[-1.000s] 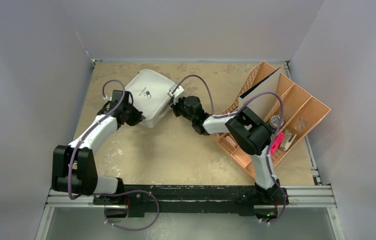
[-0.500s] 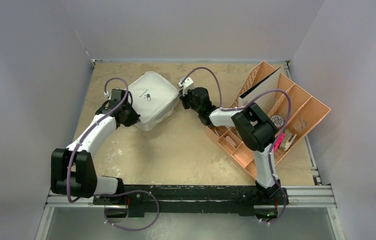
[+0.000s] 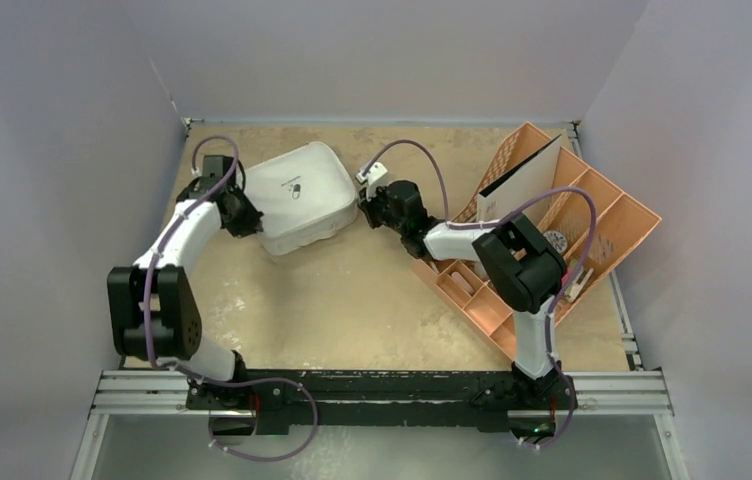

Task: Organize the medicine kit
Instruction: Zip the medicine box at the center of the board.

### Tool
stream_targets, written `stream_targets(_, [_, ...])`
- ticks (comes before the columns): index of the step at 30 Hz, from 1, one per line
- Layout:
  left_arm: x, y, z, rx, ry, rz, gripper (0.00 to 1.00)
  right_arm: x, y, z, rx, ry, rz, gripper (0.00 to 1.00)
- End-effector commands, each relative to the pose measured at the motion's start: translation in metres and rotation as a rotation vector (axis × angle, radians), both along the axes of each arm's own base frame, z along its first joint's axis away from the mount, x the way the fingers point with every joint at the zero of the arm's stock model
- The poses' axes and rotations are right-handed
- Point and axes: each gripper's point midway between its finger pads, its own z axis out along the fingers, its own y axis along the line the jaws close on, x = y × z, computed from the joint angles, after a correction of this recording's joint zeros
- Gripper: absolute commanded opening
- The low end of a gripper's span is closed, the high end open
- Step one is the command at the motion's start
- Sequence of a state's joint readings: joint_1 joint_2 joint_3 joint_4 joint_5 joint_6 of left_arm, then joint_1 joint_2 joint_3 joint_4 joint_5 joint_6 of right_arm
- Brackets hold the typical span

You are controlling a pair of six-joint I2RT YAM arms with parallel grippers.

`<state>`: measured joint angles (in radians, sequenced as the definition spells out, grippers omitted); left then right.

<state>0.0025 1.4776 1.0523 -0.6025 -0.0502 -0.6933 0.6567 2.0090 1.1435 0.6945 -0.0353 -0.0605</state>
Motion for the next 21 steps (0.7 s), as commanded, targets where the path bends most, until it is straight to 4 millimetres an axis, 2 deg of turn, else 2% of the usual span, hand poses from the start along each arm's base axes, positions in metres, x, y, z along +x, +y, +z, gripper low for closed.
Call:
stream_targets(1, [0.036, 0.051, 0.018, 0.103, -0.011, 0.081, 0.0, 0.004, -0.005, 0.055, 0.072, -0.119, -0.091, 0.0])
stream_targets(3, [0.048, 0.056, 0.029, 0.106, -0.006, 0.075, 0.13, -0.012, 0.013, 0.054, 0.072, -0.106, -0.042, 0.0])
stream_targets(5, [0.052, 0.065, 0.041, 0.143, 0.006, 0.086, 0.27, -0.028, 0.031, 0.054, 0.082, -0.097, -0.01, 0.0])
stream_targets(8, [0.054, 0.064, 0.062, 0.133, -0.039, 0.079, 0.4, -0.047, 0.053, 0.056, 0.142, -0.063, 0.014, 0.0])
stream_targets(11, [0.048, 0.044, 0.077, 0.036, -0.09, 0.04, 0.44, -0.061, 0.072, 0.059, 0.161, -0.062, 0.033, 0.0])
stream_targets(15, [0.035, -0.001, 0.089, -0.195, -0.205, -0.018, 0.45, -0.081, 0.095, 0.066, 0.198, -0.058, 0.056, 0.0])
stream_targets(18, [0.023, -0.034, 0.085, -0.352, -0.272, -0.034, 0.46, -0.096, 0.11, 0.069, 0.213, -0.071, 0.062, 0.0])
stream_targets(19, [0.016, -0.047, 0.079, -0.38, -0.261, -0.048, 0.47, -0.101, 0.116, 0.068, 0.21, -0.078, 0.068, 0.0])
stream_targets(21, [0.003, -0.061, 0.063, -0.388, -0.203, -0.043, 0.47, -0.11, 0.124, 0.067, 0.206, -0.091, 0.074, 0.0])
